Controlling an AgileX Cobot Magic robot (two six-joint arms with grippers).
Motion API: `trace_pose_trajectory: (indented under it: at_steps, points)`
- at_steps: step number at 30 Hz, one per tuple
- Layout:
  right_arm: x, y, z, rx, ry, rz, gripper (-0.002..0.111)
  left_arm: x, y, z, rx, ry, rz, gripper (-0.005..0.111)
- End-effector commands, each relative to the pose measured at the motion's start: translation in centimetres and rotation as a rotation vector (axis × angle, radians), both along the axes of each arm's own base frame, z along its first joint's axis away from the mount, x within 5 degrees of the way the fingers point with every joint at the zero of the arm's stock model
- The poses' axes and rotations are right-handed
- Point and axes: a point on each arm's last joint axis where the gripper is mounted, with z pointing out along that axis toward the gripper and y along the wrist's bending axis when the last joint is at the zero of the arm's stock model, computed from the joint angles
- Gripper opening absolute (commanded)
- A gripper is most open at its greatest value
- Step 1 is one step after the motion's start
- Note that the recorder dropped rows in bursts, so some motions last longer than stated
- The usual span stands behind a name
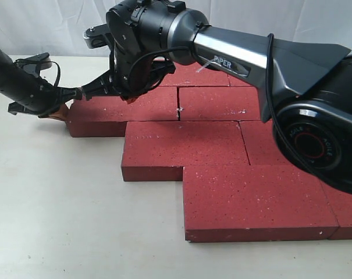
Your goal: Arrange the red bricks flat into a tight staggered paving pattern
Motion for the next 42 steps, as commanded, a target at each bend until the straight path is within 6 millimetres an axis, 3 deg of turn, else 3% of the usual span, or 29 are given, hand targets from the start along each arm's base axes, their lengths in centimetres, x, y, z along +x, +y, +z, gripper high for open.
trace_pose_trajectory:
  at_steps: [1, 12, 32, 37, 42]
  points:
    - [0.2, -0.2, 0.1, -0.007, -0.011, 0.002, -0.001, 0.0, 0.2, 1.1, -0.020, -0.020, 0.025, 0.000]
    - [0.2, -0.2, 0.1, -0.007, -0.011, 0.002, -0.001, 0.3, -0.2, 1.0, -0.075, -0.041, 0.049, 0.000]
    - [0.1, -0.4, 0.0, -0.021, 0.000, -0.002, -0.001, 0.2, 0.9, 1.5, -0.049, -0.044, 0.050, 0.000]
    - [0.0, -0.5, -0.1, -0.035, 0.016, -0.006, -0.001, -0.1, 3.2, 4.0, -0.073, -0.067, 0.137, 0.000]
    - [-0.3, -0.3, -0.2, -0.011, 0.062, -0.014, -0.001, -1.3, 5.0, 8.0, -0.033, -0.097, 0.161, 0.000]
